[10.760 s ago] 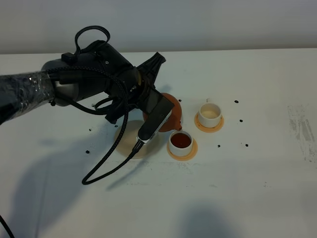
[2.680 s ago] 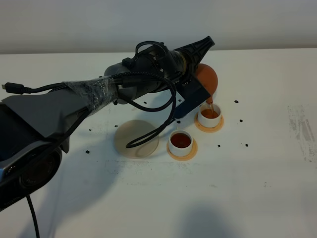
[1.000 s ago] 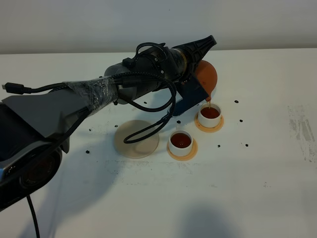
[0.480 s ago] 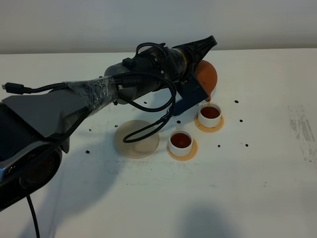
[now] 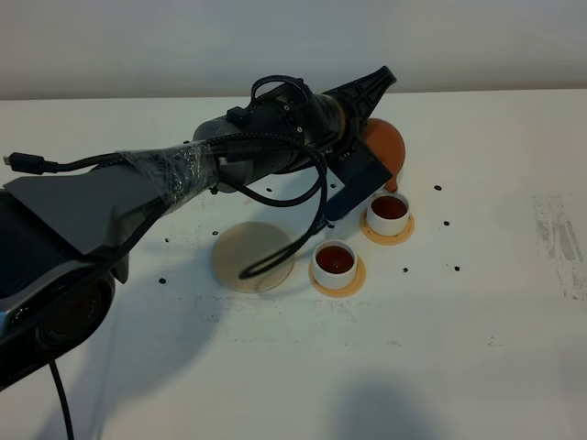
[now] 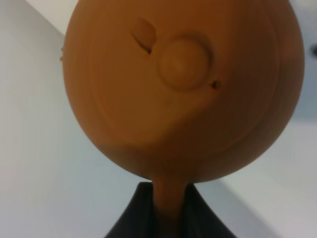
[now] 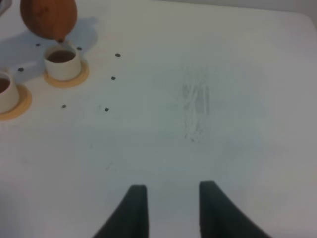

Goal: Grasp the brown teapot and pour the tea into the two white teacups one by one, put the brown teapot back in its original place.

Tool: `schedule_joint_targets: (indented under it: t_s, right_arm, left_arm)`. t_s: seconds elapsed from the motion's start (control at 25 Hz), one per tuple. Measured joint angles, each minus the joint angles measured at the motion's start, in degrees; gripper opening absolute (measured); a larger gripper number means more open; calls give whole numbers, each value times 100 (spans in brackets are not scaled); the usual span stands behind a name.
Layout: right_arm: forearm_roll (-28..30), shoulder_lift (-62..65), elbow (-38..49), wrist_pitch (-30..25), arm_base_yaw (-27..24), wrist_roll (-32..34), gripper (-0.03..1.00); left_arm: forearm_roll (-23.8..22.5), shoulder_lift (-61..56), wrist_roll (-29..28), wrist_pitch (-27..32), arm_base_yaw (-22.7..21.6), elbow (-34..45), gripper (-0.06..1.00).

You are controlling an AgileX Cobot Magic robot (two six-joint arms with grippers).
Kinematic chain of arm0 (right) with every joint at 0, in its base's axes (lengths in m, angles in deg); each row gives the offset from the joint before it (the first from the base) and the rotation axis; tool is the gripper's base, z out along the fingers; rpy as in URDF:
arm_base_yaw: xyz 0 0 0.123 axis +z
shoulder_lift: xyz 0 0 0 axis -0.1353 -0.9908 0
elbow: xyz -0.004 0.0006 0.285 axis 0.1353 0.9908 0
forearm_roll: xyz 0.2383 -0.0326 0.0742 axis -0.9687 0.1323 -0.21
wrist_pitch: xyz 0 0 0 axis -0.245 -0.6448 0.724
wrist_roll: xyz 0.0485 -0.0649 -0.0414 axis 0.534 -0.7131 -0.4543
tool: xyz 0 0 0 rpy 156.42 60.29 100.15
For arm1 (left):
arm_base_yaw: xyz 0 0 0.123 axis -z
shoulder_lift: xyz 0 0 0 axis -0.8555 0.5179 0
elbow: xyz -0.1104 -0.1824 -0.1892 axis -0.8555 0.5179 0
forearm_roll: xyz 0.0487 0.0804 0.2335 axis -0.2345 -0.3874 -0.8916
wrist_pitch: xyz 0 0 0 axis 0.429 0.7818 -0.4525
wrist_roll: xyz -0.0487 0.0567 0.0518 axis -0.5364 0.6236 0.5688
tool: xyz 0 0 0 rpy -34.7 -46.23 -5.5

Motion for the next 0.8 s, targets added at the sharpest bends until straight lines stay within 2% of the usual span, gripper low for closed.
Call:
schedule_joint_targets:
  t_s: [0.24,0.36,0.48,0.68,0.8]
  right_arm:
    - [0,0,0,0,0,0,26]
    - [0,0,0,0,0,0,26]
    - [0,0,0,0,0,0,26]
    - [0,0,0,0,0,0,26]
    - [0,0,0,0,0,0,26]
  left_arm:
    - [481,-176,-351,514,-25,6,9]
    - [884,-280,-564,734,-111,6,9]
    - [1558,-412,-798,948,-222,6,9]
    - [3003,-738,-1260,1534,-456,6,9]
    - [3501,-786,-1840,1892,-624,6,9]
